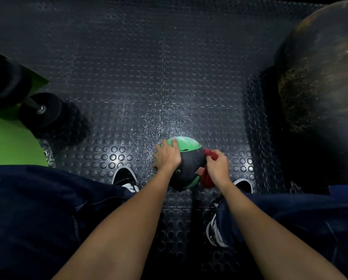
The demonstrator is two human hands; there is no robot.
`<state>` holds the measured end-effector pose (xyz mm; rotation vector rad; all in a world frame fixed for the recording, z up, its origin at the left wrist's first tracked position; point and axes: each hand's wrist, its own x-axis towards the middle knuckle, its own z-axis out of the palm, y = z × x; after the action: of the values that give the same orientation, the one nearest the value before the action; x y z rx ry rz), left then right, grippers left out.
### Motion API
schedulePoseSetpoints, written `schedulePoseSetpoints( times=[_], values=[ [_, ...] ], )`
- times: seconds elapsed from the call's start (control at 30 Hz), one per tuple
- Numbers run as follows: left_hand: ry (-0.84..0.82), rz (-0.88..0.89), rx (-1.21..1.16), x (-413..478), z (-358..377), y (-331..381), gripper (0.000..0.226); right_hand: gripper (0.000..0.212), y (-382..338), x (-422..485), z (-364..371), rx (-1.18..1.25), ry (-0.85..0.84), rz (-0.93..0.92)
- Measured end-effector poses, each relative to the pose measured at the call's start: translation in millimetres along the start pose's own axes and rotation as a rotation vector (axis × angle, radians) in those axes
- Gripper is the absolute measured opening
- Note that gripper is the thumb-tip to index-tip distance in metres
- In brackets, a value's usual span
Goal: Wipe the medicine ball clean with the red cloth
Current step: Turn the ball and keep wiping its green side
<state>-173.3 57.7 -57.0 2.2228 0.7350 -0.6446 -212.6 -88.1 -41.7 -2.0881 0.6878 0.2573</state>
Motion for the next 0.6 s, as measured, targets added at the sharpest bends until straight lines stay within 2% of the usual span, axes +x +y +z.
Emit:
schedulePoseSetpoints(
  times=[0.1,0.17,0.23,0.33,0.43,0.5,0.6],
  values=[
    [0.001,0.005,-0.006,3.1,1.1,-0.9,0.054,0.029,-14.5,-5.4,4.9,-0.163,0.03,-0.292],
    [0.015,0.01,-0.034,6.0,-1.6,-1.6,0.044,0.029,-21.3,-14.9,11.9,-0.253,0.035,-0.44],
    [0.025,0.024,-0.057,8.7,-2.0,-5.1,0.035,0.023,-15.1,-17.8,14.4,-0.205,0.051,-0.41],
    [0.065,0.047,-0.052,4.9,2.1,-8.4,0.021,0.02,-2.8,-15.8,9.0,-0.076,0.024,-0.262],
    [0.062,0.051,-0.046,-4.5,4.5,-1.2,0.024,0.02,5.5,-5.9,0.2,-0.055,0.011,-0.077],
    [0.062,0.048,-0.053,-9.4,4.2,0.1,0.027,0.021,6.0,-3.5,-2.8,-0.077,0.008,-0.119],
    [0.064,0.045,-0.045,-11.8,6.2,-2.5,0.027,0.018,-10.1,-19.7,5.1,-0.087,0.019,-0.278]
  ],
)
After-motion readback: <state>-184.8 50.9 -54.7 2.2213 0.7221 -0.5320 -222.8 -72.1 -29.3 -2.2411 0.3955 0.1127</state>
